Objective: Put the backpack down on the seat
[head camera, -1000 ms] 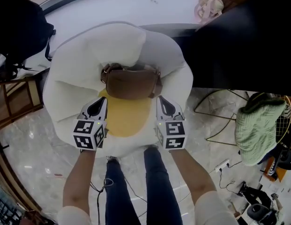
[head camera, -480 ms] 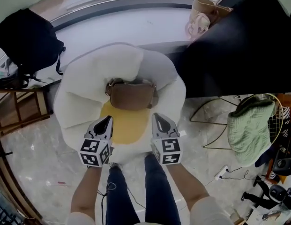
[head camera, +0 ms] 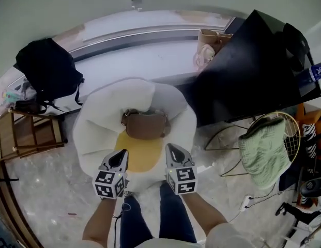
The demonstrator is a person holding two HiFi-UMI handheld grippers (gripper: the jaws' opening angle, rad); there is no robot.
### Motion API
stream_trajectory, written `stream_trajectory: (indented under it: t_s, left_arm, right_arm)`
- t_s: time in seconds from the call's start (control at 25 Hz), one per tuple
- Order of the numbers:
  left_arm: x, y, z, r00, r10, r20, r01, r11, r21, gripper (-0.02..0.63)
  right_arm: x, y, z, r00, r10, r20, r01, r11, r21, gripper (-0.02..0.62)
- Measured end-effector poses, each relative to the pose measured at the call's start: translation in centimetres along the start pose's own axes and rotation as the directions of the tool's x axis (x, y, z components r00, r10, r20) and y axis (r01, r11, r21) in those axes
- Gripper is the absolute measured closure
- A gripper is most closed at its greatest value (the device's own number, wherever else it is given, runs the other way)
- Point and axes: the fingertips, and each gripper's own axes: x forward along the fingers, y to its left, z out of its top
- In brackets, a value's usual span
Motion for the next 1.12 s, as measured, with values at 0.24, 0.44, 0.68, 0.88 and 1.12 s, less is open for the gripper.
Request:
stream_trajectory:
  t_s: [0.24, 0.44, 0.68, 0.88, 1.12]
  left_arm:
    - [-4.4, -2.5, 3.0, 0.998, -0.008, 0.056, 0.009, 1.000, -0.010, 0.566]
    - [-8.1, -4.9, 4.1, 0.993, -0.010, 0.115, 0.015, 0.999, -0.036, 0.566]
    - [-11.7, -6.8, 4.9, 0.992, -0.020, 0.121, 0.023, 1.000, -0.020, 0.566]
    - [-14.2, -8.2, 5.9, 0.991, -0.033, 0.130, 0.030, 0.999, 0.022, 0.566]
    - [-17.5, -9.7, 7.1, 0.981, -0.036, 0.191, 0.030, 0.999, 0.037, 0.566]
  right_arm:
    - [-4.3, 1.8, 3.1, 0.999, 0.021, 0.025, -0.021, 1.000, -0.022, 0.565]
    - [-8.3, 4.2, 4.0, 0.998, 0.031, 0.047, -0.030, 0.999, -0.024, 0.565]
    - [-12.0, 5.7, 5.6, 0.997, 0.040, 0.070, -0.038, 0.999, -0.018, 0.565]
    - [-14.6, 6.9, 7.1, 0.992, 0.069, 0.110, -0.066, 0.997, -0.033, 0.565]
    - [-17.7, 8.1, 9.2, 0.985, 0.089, 0.150, -0.079, 0.995, -0.068, 0.565]
